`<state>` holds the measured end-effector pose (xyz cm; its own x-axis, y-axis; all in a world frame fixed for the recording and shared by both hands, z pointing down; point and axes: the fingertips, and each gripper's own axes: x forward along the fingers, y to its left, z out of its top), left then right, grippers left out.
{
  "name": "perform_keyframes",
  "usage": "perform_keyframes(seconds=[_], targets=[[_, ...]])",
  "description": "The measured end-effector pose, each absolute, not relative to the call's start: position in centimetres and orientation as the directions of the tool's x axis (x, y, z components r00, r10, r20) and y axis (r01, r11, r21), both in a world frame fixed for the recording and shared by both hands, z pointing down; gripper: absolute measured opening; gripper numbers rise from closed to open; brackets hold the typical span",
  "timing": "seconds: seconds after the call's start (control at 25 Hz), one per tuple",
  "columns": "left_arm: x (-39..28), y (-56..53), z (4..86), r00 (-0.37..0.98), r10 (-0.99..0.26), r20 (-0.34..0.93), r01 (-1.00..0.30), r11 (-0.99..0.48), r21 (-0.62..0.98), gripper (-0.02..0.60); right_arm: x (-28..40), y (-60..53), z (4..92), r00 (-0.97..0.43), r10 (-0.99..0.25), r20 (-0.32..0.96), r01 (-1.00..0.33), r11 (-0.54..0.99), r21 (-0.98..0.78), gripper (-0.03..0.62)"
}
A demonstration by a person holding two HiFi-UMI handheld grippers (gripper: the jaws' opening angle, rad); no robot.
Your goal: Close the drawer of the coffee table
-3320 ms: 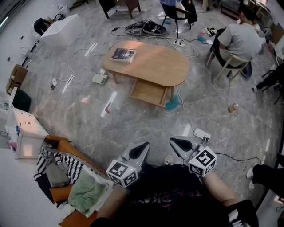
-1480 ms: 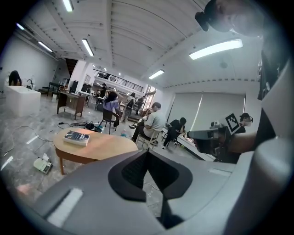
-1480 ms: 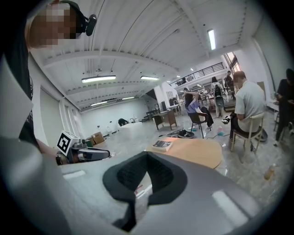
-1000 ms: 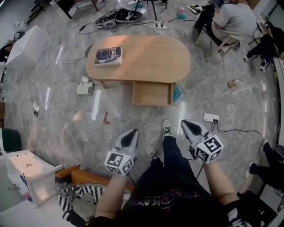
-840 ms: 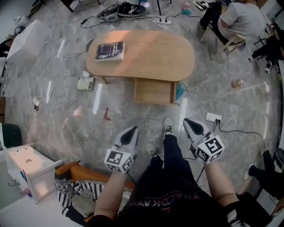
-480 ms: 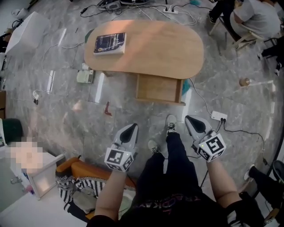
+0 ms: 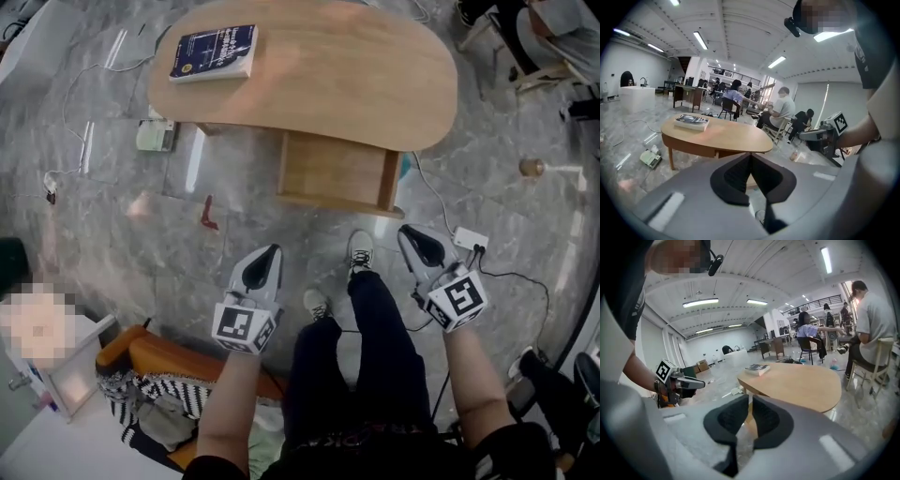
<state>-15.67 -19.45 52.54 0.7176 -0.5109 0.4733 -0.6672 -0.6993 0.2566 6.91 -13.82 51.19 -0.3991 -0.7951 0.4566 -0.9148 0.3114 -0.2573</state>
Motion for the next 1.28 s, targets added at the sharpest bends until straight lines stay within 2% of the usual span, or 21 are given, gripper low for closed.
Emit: perform_keyframes(seconds=[0.68, 0.84, 1.08, 1.16, 1.28], targets=[[-16.1, -22.3, 71.2, 0.688, -0.538, 0.487, -0.688, -0.697, 0.202, 0.006, 10.3, -13.3, 68.9, -0.328, -0.819, 0.472, -0.944, 0.268, -0.192, 0.112], [-16.8, -23.1, 74.4, 0.681, -0.562, 0.470, -0.695, -0.698, 0.172, 0.006, 11.2, -13.0, 71.7, -0.302, -0.839, 0.452, -0.953, 0.252, -0.169, 0.138], [-18.5, -25.0, 79.7, 0.644, -0.629, 0.435, -0.731, -0.673, 0.109, 0.008, 12.8, -11.7, 76.1, -0.259, -0.870, 0.420, -0.966, 0.228, -0.122, 0.141], [-18.9, -25.5, 81.2, 0.638, -0.650, 0.413, -0.738, -0.669, 0.088, 0.095, 13.2, -11.2, 77.0, -0.248, -0.885, 0.394, -0.969, 0.229, -0.095, 0.151], [-19.4, -26.0, 83.1, 0.649, -0.656, 0.385, -0.725, -0.687, 0.051, 0.116, 13.2, -10.4, 78.3, -0.250, -0.902, 0.351, -0.968, 0.243, -0.067, 0.164]])
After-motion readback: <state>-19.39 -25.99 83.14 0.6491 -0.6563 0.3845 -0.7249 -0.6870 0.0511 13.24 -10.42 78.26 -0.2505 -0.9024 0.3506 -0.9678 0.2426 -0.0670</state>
